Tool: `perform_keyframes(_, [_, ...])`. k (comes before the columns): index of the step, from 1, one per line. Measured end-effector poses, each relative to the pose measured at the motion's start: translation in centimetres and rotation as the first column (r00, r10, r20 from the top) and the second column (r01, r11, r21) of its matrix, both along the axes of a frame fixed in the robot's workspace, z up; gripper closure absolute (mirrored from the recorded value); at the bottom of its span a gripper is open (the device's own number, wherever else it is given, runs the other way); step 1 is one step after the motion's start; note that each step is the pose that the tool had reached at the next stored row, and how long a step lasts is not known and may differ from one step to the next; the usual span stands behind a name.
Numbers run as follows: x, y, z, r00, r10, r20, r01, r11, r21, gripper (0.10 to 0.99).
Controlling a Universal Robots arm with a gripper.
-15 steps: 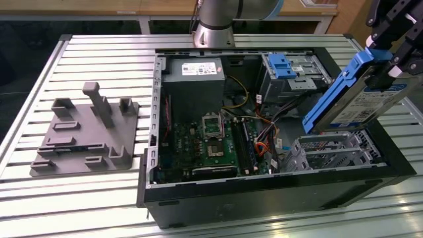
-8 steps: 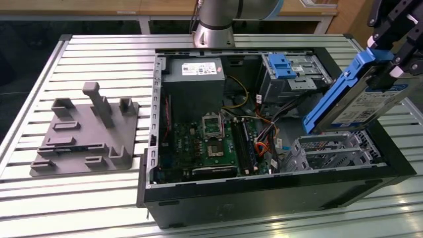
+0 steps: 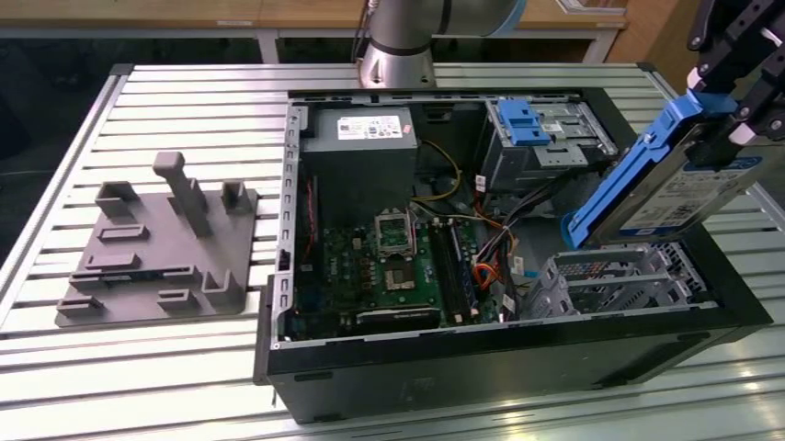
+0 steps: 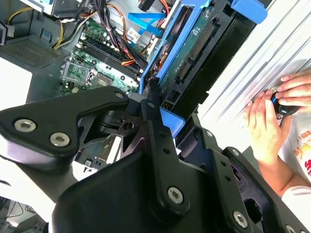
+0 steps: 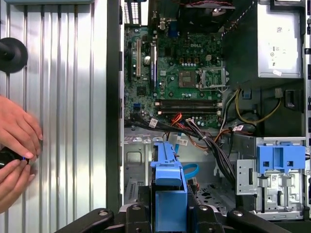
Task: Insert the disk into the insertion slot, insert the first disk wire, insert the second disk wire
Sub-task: 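Insert the disk into the insertion slot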
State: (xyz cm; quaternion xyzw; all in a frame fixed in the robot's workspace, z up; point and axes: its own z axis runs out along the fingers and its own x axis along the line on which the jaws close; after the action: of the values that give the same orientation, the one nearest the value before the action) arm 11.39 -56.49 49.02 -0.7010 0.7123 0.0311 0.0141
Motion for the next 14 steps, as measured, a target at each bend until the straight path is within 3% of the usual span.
perform_keyframes(5, [0.62, 0.01, -0.1, 1.0, 0.003, 0.0, -0.003, 1.0, 0.0, 0.725])
perform_keyframes(14, [0.63, 0.0, -0.14, 1.0, 0.004, 0.0001, -0.004, 1.0, 0.0, 0.725])
